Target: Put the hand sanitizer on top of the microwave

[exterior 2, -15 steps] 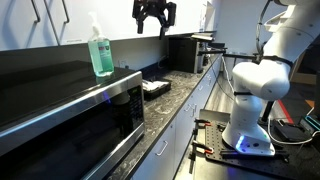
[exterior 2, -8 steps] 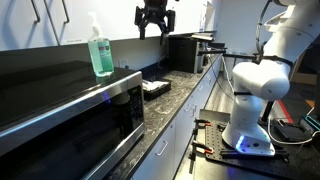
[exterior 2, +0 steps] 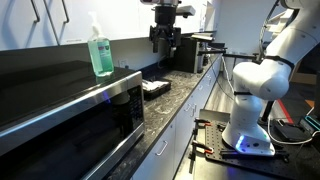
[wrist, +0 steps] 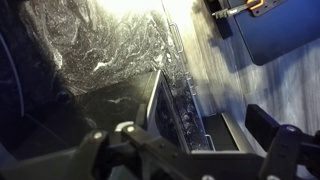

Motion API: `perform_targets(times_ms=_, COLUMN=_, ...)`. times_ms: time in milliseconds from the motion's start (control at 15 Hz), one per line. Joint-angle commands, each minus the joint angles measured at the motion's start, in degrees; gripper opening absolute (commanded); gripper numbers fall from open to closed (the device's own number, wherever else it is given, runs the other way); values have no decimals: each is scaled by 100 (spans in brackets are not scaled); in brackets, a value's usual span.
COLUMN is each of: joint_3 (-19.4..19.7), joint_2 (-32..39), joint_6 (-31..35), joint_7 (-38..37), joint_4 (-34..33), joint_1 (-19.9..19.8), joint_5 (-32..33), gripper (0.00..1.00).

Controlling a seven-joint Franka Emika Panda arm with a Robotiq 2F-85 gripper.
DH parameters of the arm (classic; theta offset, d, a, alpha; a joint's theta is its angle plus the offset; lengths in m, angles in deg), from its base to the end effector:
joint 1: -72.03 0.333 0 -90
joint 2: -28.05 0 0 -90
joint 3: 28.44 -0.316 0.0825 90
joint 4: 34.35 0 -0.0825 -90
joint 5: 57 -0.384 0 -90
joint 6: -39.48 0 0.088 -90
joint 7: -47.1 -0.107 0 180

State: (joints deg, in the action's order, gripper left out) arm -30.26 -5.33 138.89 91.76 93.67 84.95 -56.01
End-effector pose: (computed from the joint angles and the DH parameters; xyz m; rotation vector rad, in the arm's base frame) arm 0.3683 0.0979 0.5940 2.6812 1.5251 0.1097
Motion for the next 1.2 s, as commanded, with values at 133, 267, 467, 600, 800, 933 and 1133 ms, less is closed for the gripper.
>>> perform_targets(times_ms=133, joint_3=24, joint_2=-707, joint_6=204, joint_7=-1149, joint_4=948, joint_1=-132, joint_5=-156, gripper=100)
perform_targets(times_ms=267, joint_3=79, joint_2=-769, joint_6=246, joint_7=-1639, joint_4=1224, joint_1=-158, joint_5=-249, gripper=100)
perform_targets(times_ms=467, joint_3=104, joint_2=-610, joint_6=560, joint_7=-2276, joint_4=1484, joint_1=-236, joint_5=-352, gripper=100)
perform_targets(times_ms=600, joint_3=143, joint_2=-587, joint_6=698, joint_7=-2521, joint_4=1649, joint_1=-304, joint_5=-346, gripper=100)
perform_targets(times_ms=800, joint_3=198, joint_2=-505, joint_6=908, joint_7=-2730, joint_4=1850, joint_1=-357, joint_5=-391, gripper=100)
perform_targets(times_ms=933, joint_3=258, joint_2=-497, joint_6=1270, joint_7=-2475, joint_4=2006, joint_1=-251, joint_5=-453, gripper=100)
perform_targets(times_ms=1133, joint_3=202, joint_2=-474, joint_6=1128, joint_7=-2567, joint_4=1939, joint_1=-303, joint_5=-361, gripper=100)
